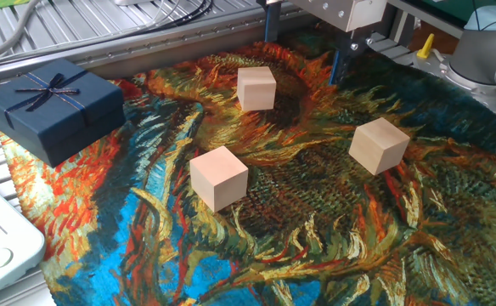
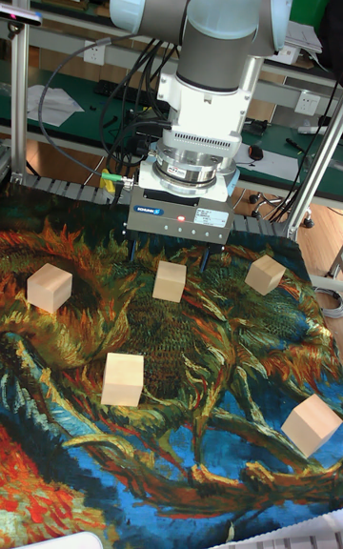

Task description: Stack the blocks in a vertical line of five

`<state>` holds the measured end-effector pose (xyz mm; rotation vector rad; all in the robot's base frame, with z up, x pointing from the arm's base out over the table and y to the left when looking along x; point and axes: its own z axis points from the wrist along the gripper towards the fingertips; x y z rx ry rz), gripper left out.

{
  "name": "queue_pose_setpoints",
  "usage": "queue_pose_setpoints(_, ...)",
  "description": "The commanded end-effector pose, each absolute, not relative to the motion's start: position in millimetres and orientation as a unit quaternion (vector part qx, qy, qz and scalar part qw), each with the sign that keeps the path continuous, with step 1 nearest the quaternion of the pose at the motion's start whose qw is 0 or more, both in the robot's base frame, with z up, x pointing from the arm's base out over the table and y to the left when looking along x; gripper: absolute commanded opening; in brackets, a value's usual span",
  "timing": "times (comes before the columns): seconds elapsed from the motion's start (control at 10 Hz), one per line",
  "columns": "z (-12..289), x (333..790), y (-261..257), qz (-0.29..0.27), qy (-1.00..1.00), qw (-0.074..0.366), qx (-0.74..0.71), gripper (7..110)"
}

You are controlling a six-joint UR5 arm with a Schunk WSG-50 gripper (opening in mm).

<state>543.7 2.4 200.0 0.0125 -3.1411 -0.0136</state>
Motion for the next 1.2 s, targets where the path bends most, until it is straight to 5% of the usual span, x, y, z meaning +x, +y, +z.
queue_pose_setpoints(0.0, 201.9, 568.5, 19.4, -0.034, -0.998, -0.05, 0.003, 109)
queue_pose_setpoints(0.1, 201.4, 567.6, 17.3, -0.029, -0.998, -0.048, 0.006, 7)
queue_pose_setpoints(1.1, 199.1, 570.8, 16.7, -0.021, -0.998, -0.055, 0.008, 7)
